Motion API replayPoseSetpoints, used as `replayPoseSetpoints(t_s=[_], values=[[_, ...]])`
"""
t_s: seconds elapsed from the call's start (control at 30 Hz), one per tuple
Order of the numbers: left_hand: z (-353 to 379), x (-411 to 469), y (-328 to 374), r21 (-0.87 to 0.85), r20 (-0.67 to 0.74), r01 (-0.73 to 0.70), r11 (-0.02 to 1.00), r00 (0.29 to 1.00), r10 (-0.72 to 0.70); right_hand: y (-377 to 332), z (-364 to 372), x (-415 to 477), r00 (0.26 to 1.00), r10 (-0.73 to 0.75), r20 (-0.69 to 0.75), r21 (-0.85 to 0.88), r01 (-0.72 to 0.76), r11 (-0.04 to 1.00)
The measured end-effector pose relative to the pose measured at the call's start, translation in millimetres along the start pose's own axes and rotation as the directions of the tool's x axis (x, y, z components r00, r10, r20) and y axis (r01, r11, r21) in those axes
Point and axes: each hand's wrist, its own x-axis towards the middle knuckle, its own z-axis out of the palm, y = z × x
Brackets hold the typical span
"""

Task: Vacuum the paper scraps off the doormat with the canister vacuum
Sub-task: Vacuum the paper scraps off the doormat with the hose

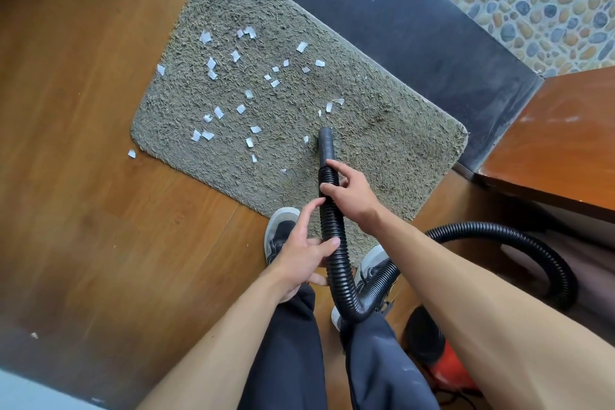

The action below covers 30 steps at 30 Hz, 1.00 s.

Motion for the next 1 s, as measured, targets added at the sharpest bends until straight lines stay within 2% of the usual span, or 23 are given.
replayPoseSetpoints(t_s=[0.1,0.5,0.77,1.0], values=[[-5.6,-3.3,-6.4,-0.020,-0.022,0.005,1.000,1.000,-0.005,-1.4,9.3,0.1,0.999,-0.024,0.021,-0.065,0.025,0.998],[-4.4,-12.0,-23.7,-0.090,-0.044,0.014,0.996,0.999,-0.018,4.3,19.1,-8.0,0.996,-0.007,0.087,-0.143,0.020,0.989],[-12.0,-3.7,-11.4,-0.051,-0.058,-0.019,0.999,0.998,0.016,-6.9,21.8,2.1,0.998,-0.046,0.049,-0.100,0.051,0.994],[0.3,-8.1,-10.4,-0.055,-0.023,0.027,0.998,0.999,-0.028,5.8,9.1,-7.1,1.000,-0.008,0.022,-0.025,0.009,1.000]])
